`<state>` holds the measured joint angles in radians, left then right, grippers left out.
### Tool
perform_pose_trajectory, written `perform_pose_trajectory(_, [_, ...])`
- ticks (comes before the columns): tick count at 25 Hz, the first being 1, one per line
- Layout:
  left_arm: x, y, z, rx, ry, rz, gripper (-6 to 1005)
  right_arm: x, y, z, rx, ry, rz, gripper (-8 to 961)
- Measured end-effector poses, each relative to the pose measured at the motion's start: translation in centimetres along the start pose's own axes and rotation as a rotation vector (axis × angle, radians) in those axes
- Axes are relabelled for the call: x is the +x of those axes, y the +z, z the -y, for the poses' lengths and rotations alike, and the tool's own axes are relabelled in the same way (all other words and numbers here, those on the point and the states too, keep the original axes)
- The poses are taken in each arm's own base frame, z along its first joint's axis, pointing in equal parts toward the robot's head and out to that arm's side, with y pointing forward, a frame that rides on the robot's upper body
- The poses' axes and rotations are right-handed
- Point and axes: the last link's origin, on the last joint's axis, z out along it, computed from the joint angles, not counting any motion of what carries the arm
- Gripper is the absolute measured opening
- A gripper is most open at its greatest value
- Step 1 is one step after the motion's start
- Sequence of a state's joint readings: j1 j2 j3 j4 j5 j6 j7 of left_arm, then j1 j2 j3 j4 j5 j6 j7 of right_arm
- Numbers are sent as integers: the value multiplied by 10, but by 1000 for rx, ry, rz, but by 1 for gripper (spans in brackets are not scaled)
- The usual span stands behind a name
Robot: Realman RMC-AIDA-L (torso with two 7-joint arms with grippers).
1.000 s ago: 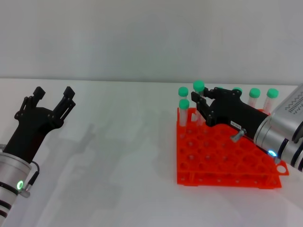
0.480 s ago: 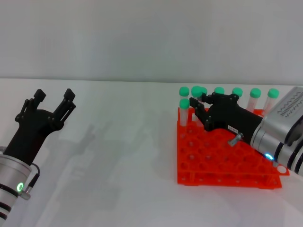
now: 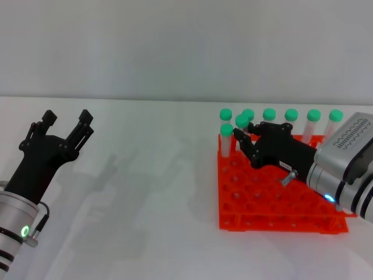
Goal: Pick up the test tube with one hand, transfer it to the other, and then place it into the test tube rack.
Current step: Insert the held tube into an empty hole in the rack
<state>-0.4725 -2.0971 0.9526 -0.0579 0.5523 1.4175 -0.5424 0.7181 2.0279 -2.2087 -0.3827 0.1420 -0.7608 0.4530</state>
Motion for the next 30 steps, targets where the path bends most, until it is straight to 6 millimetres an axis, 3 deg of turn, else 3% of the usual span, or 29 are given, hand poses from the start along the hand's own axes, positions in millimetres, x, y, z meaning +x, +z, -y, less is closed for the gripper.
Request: perform_pose_trajectory(30, [-2,-3,0,4,-33,9,891,16,-14,-2,12,-43,-29,198])
